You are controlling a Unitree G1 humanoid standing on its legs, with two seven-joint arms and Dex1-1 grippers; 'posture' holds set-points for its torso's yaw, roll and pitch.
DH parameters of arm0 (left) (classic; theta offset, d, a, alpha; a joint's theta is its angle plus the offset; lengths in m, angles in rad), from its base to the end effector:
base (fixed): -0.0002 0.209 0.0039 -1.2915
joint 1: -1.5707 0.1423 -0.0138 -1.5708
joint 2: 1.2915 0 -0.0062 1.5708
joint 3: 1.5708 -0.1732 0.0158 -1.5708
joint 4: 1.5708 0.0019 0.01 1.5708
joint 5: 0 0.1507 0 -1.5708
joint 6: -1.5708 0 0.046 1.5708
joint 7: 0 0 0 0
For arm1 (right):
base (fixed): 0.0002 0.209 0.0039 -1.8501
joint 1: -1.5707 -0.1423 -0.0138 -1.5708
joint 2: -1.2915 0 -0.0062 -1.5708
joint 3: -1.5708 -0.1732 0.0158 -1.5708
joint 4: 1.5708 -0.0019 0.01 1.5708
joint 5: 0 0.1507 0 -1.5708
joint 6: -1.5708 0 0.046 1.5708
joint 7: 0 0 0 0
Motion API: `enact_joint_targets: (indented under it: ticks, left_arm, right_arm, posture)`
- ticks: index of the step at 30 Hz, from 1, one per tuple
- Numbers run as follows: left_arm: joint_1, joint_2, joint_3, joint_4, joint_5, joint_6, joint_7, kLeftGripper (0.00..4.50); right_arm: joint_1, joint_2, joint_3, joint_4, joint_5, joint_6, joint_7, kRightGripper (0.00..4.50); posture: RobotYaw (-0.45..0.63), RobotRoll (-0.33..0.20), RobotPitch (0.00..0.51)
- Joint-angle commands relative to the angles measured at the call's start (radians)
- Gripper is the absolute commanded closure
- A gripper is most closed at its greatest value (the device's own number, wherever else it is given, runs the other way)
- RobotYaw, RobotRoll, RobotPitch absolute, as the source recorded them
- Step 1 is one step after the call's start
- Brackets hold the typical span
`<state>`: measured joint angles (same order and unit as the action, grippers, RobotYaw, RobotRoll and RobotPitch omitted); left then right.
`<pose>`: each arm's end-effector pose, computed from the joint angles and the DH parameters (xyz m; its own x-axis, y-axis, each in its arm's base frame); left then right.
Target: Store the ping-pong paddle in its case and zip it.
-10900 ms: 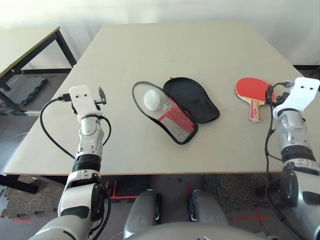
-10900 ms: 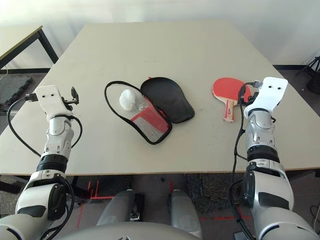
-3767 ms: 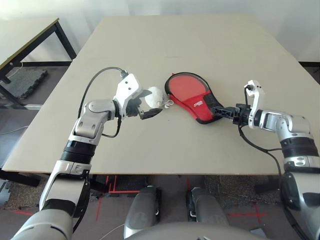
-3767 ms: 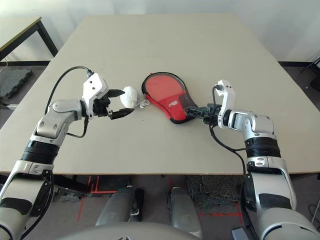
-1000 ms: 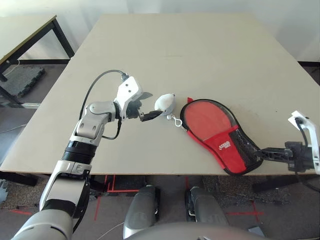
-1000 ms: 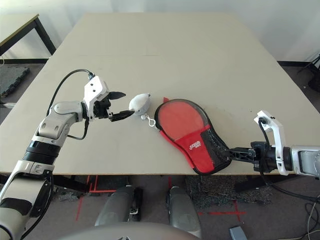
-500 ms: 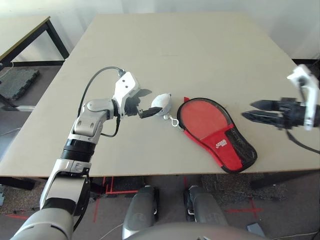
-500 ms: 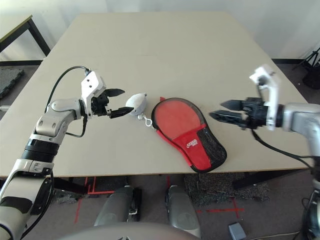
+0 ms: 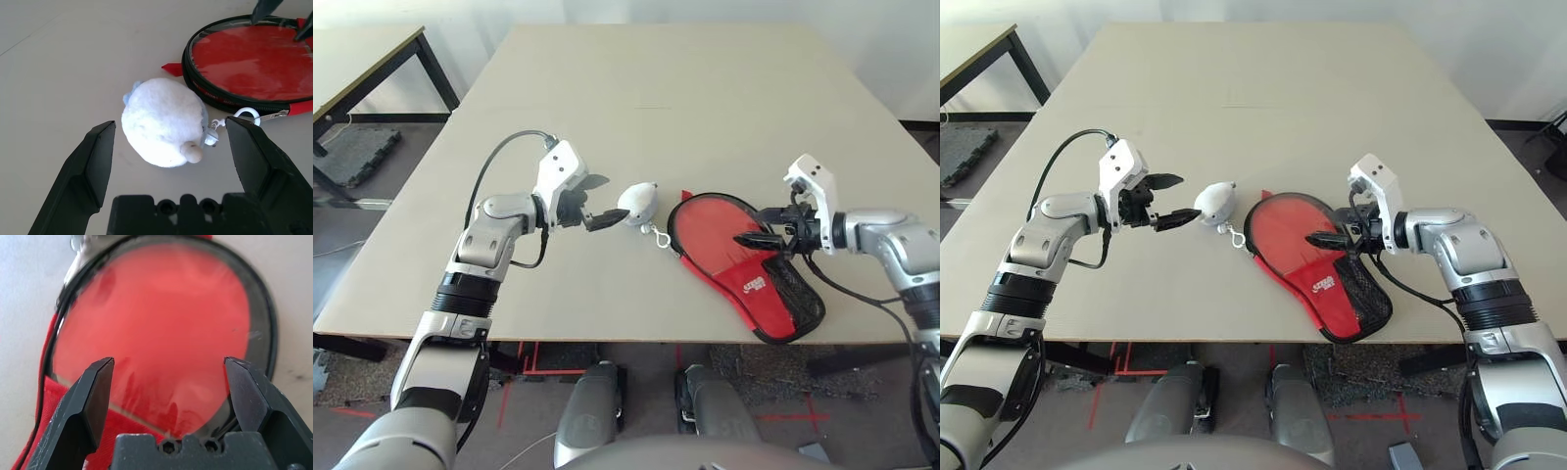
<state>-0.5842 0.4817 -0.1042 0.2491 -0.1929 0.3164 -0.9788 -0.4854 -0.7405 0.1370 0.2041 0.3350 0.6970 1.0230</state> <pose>0.3097 0.1986 0.1566 0.5263 -0.8072 -0.2672 0.8503 0.4981 0.1700 0.2854 -0.2555 0.1449 0.4731 0.6806 -0.5594 -0.7644 0.6328 0.1235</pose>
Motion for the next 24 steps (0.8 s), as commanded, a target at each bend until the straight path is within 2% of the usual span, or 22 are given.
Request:
enact_joint_targets:
  ticks: [1, 10, 17, 20, 24]
  left_arm:
    - [-0.023, -0.012, -0.026, 0.014, 0.017, 0.001, 0.005, 0.0]
    - [-0.096, -0.064, -0.083, 0.14, 0.075, -0.041, 0.015, 0.0]
    - [-0.145, -0.089, -0.129, 0.247, 0.125, -0.011, 0.016, 0.0]
    - [-0.174, -0.103, -0.14, 0.304, 0.163, -0.029, 0.054, 0.61]
    - [-0.214, -0.128, -0.14, 0.367, 0.186, -0.045, 0.075, 2.09]
  right_arm:
    - [0.032, -0.004, 0.018, 0.005, -0.018, 0.01, 0.017, 0.03]
    - [0.069, 0.004, 0.019, 0.004, -0.025, 0.018, 0.009, 0.03]
    - [0.091, -0.001, 0.021, -0.019, -0.024, 0.032, 0.016, 0.03]
    - [0.096, 0.001, 0.019, -0.026, -0.026, 0.035, 0.014, 0.0]
    - [0.102, 0.004, 0.019, -0.029, -0.026, 0.035, 0.014, 0.0]
  posture:
    - [0.1, 0.0, 0.081]
    - [0.08, 0.0, 0.084]
    - [0.08, 0.0, 0.089]
    - [0.07, 0.0, 0.09]
    - [0.08, 0.0, 0.087]
